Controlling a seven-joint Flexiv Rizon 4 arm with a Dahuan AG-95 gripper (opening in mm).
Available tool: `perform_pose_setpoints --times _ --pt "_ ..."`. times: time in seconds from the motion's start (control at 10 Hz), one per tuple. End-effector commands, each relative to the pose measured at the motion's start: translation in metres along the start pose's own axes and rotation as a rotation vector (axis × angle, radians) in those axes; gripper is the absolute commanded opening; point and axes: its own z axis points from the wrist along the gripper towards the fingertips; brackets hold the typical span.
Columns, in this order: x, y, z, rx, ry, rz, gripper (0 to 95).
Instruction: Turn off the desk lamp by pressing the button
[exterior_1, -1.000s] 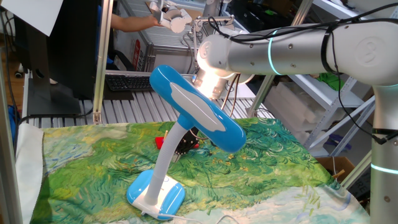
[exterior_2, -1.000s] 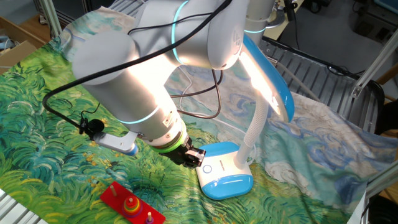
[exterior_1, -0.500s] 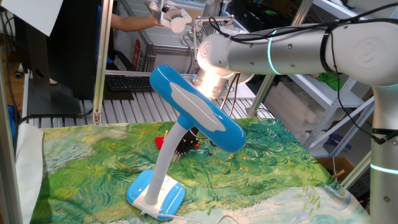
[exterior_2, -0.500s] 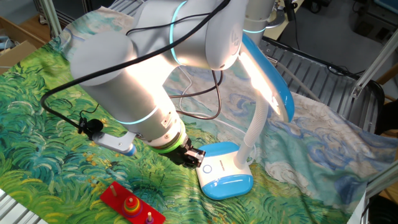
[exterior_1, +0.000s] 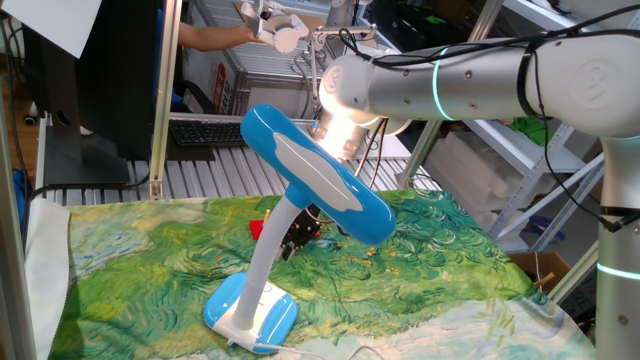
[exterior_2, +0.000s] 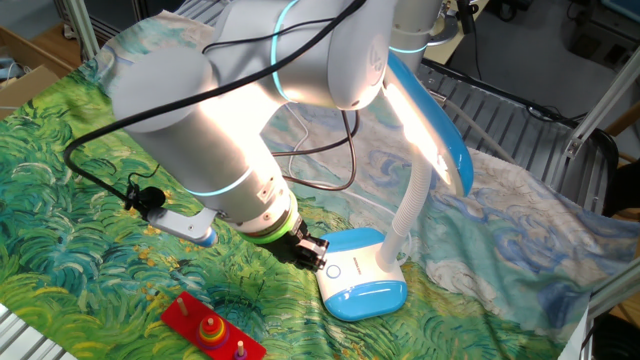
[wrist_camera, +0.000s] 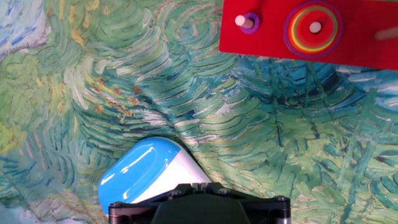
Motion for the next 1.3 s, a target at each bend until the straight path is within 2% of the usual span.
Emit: perform_pose_setpoints --times 0.1,0.4,0.5,0.7,1.3 --pt "-0.0007 -0.0004 0.0001 0.001 0.000 0.002 19.0" --pt "-0.0010 -0.0008 0.0001 0.001 0.000 0.014 19.0" --pt "-0.0011 -0.0009 0.0002 -0.001 0.001 0.020 38.0" --pt "-0.0012 -0.0011 0.0002 -0.014 0.001 0.026 38.0" --pt "-0.0014 -0.0016 0.0004 -0.025 0.005 0.029 38.0"
